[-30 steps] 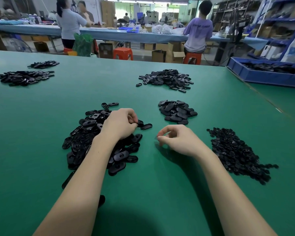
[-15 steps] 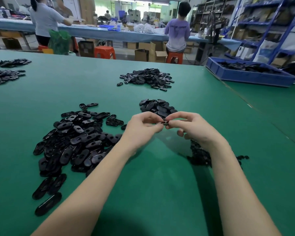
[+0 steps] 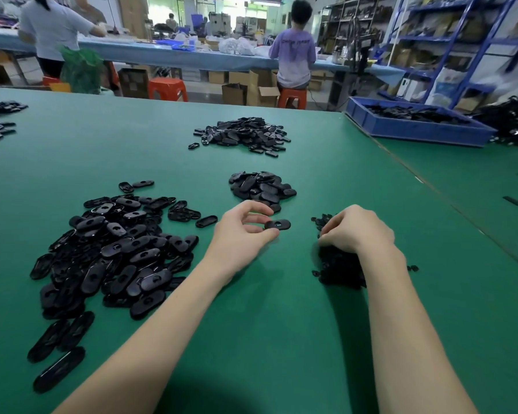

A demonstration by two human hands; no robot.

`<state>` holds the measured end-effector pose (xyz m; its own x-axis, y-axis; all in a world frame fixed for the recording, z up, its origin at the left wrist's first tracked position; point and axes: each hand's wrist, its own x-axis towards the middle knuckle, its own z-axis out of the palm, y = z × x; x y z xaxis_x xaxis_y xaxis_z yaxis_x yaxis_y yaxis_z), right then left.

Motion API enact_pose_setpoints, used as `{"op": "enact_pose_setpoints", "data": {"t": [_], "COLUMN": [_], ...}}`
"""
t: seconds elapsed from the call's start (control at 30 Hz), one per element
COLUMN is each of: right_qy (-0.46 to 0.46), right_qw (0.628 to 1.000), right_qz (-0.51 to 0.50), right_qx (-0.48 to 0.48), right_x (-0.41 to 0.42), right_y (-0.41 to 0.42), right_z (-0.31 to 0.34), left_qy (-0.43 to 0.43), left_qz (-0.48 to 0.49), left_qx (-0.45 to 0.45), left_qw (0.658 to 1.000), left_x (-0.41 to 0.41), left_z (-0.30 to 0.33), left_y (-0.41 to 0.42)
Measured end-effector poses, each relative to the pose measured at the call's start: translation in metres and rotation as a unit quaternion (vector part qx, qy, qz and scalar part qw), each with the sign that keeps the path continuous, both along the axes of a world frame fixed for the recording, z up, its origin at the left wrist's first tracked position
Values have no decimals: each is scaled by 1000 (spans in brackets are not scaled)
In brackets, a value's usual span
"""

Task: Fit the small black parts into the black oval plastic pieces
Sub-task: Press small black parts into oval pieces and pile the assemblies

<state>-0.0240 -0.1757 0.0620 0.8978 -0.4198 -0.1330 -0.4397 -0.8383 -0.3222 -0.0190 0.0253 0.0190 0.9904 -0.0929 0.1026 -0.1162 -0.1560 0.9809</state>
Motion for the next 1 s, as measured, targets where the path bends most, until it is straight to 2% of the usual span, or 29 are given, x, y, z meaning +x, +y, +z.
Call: {"op": "enact_pose_setpoints", "data": {"t": [0.37,0.4,0.47,0.53,0.6,0.73,1.0], "right_qy": [-15,-28,-72,-105,-110,-83,-98], "right_qw": [1000,999,988,954,927,913,904], "right_qz": [-4,7,53,96,128,173,148], "right_qx": [-9,14,128,263,336,359,390], "right_x": [0,1,2,1,0,0,2], "right_y": [2,0,-3,2,9,22,28], "right_z": [-4,-4,-3,1,4,6,5], "left_qy": [-7,-9,-16,-26,-35,-60,-87], "left_qz": [-5,-3,0,4,6,5,-14], "left_qx": [13,13,15,13,6,4,-4], "left_qw": [1000,1000,1000,1000,999,998,996], "left_x": [-1,0,0,0,0,1,0], "left_z": [1,1,1,2,4,8,10], "left_y": [1,1,2,4,5,5,4]}}
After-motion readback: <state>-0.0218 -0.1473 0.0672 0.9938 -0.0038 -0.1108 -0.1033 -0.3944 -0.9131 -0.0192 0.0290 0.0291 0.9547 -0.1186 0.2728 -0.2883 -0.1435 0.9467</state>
